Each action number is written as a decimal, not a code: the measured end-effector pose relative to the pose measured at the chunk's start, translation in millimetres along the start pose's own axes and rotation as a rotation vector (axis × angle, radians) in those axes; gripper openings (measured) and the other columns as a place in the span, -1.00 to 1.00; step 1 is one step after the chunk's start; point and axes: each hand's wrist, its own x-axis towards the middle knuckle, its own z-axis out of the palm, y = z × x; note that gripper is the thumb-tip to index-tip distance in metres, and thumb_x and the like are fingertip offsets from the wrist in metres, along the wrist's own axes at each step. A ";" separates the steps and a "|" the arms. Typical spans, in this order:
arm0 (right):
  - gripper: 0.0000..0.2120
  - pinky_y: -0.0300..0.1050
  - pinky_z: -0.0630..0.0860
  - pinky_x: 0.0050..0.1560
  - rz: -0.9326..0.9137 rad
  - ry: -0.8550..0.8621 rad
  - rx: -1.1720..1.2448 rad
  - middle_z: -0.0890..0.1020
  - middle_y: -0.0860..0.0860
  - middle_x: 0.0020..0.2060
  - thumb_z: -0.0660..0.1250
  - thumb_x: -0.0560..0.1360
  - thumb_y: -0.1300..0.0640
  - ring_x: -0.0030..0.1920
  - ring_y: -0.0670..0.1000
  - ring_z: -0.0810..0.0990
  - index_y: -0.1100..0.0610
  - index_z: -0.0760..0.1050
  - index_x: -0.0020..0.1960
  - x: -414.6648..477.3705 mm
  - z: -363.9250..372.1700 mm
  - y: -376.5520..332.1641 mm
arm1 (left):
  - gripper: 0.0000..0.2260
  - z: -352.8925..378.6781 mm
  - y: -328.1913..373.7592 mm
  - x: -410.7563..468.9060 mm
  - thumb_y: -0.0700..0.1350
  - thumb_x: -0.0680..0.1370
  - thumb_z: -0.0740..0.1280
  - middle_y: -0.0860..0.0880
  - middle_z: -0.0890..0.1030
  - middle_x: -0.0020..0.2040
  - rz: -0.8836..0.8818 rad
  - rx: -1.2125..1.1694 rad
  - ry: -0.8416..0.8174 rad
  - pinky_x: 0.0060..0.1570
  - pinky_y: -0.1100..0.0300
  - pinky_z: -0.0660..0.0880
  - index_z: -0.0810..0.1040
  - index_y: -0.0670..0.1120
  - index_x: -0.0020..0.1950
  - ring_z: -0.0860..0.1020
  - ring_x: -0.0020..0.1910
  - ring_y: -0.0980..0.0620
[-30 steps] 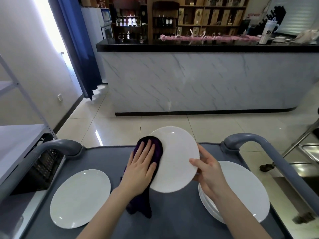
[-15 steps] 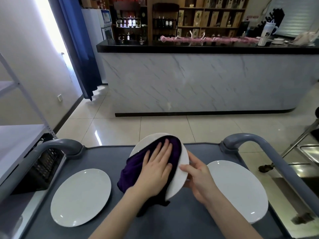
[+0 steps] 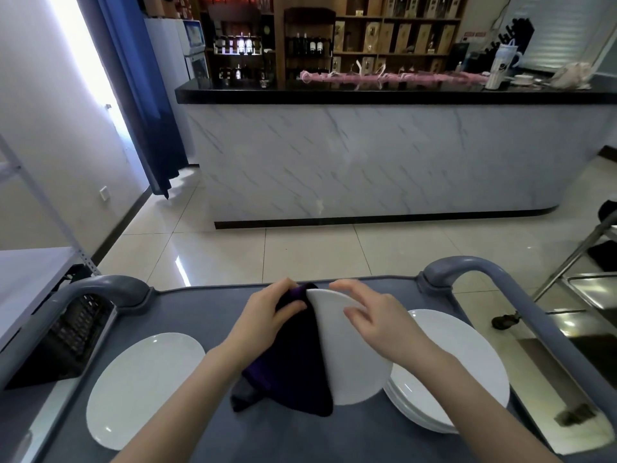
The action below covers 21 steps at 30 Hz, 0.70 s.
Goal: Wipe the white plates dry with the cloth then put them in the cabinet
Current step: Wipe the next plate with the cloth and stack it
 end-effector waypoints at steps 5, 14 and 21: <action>-0.86 -0.17 0.43 -0.08 0.032 0.121 0.253 0.66 -0.12 -0.20 0.26 0.63 0.01 -0.13 -0.08 0.58 -0.22 0.52 -0.02 3.8 1.6 0.4 | -0.78 2.2 10.3 -5.8 -0.13 0.58 0.35 0.18 0.53 -0.33 -0.080 -0.142 0.132 -0.29 0.40 0.35 0.43 0.11 -0.20 0.44 -0.33 0.24; -0.78 0.05 0.45 -0.13 -0.122 0.154 0.047 0.63 0.05 -0.29 0.23 0.63 -0.01 -0.23 0.13 0.56 0.08 0.58 0.08 12.4 4.8 -13.4 | -0.75 -4.4 12.7 3.9 -0.06 0.59 0.34 0.23 0.53 -0.33 0.002 -0.026 -0.021 -0.29 0.38 0.33 0.43 0.23 -0.23 0.46 -0.30 0.24; -0.71 -0.26 0.22 -0.39 0.125 0.483 0.438 0.33 -0.08 -0.47 0.29 0.62 0.07 -0.41 -0.09 0.25 0.06 0.42 -0.28 -0.2 23.6 -15.1 | -0.69 6.0 5.2 -1.8 -0.04 0.61 0.30 0.23 0.51 -0.39 -0.202 -0.115 0.357 -0.34 0.39 0.33 0.40 0.21 -0.31 0.42 -0.38 0.25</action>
